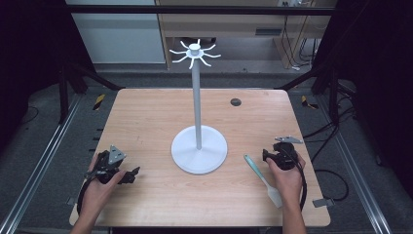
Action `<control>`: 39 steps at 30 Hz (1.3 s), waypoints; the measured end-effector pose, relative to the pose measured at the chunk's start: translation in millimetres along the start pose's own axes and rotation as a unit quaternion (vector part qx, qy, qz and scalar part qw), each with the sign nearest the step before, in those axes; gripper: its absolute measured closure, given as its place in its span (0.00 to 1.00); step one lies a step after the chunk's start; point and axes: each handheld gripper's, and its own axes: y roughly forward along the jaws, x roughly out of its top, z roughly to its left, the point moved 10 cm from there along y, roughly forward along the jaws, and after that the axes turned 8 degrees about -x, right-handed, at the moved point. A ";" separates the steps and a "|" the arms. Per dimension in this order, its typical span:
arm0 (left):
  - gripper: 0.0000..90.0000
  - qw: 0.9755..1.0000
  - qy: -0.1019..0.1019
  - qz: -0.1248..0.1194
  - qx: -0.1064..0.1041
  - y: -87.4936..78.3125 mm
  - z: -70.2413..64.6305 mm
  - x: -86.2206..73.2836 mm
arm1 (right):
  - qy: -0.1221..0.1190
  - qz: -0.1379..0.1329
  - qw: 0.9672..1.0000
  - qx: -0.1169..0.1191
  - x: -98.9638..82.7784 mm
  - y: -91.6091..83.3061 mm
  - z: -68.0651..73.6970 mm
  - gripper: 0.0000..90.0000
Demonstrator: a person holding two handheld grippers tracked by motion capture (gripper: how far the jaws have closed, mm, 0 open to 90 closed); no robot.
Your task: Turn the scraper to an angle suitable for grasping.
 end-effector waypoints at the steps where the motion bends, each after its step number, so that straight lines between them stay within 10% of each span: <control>1: 0.03 1.000 -0.001 0.000 0.000 0.1 0.0 0.0 | -0.006 0.001 1.000 0.000 -0.1 0.2 2.4 0.40; 21: 0.04 1.000 0.005 0.005 -0.002 1.6 -2.8 -0.2 | -0.088 0.050 0.994 0.036 -8.1 -5.0 36.7 0.99; 39: 0.04 1.000 0.003 0.001 -0.006 1.1 -4.5 1.2 | -0.098 0.076 0.988 0.091 -15.6 -1.9 60.3 1.00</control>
